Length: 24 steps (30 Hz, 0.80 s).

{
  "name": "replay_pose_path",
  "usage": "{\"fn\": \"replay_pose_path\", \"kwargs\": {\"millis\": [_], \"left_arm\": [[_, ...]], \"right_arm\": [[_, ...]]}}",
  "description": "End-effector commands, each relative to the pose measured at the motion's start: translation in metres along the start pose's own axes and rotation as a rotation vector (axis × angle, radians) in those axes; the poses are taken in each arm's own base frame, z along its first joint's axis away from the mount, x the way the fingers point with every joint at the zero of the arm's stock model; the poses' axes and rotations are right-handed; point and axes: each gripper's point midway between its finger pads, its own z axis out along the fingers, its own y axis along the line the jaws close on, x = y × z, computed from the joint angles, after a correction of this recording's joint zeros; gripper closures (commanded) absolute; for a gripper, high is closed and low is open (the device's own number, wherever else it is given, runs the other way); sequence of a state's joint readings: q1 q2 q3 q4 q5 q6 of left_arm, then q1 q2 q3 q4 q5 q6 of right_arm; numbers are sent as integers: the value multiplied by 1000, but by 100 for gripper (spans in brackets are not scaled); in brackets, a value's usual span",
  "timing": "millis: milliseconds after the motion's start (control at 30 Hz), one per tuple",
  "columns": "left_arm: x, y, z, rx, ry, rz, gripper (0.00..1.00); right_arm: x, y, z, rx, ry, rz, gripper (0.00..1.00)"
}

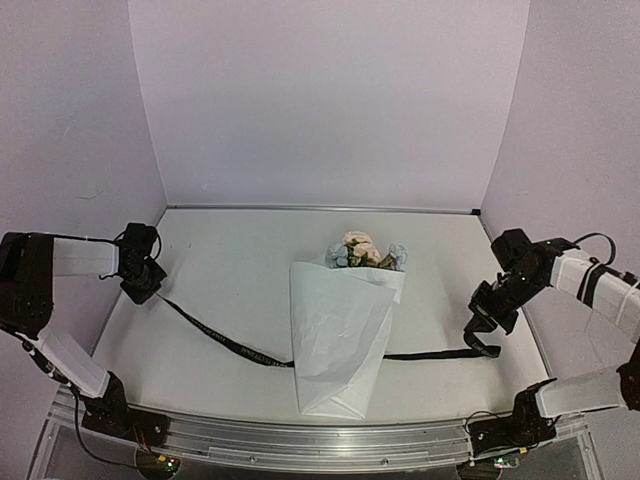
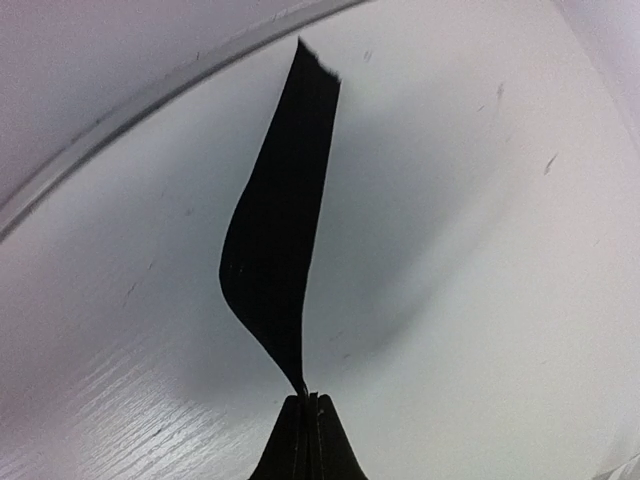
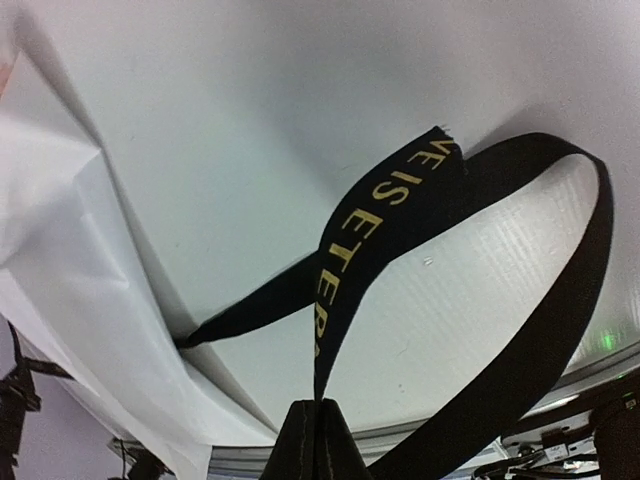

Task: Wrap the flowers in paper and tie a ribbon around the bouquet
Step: Pick up the left side of the ribbon at the center of the board, then place the left side of the ribbon at the center of the board.

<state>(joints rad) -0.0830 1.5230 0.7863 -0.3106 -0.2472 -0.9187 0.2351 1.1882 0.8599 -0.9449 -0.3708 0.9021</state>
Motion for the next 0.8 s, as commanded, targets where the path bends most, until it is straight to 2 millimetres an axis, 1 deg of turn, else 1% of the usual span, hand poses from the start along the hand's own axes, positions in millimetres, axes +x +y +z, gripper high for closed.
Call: {"fn": "replay_pose_path", "kwargs": {"millis": [0,67,167,267,333,433,533,633,767], "left_arm": [[-57,-29,-46,83,-180,16,100],[-63,-41,-58,136,-189,35,100],[-59,-58,-72,237,-166,70,100],[-59,-65,-89,291,-181,90,100],[-61,-66,-99,317,-194,99,100],[-59,-69,-107,346,-188,121,100],[-58,-70,-111,359,-184,138,100],[-63,-69,-115,348,-202,151,100],[-71,-74,-119,337,-218,166,100]], "right_arm": [[24,42,-3,-12,57,-166,100],[30,54,7,16,90,-202,100],[29,73,28,21,126,-203,100],[22,90,49,33,157,-194,100],[15,104,67,28,173,-172,100],[4,124,89,3,179,-138,100],[-6,135,109,2,171,-94,100],[-15,142,121,12,156,-85,100],[-25,148,136,30,145,-85,100]]}}
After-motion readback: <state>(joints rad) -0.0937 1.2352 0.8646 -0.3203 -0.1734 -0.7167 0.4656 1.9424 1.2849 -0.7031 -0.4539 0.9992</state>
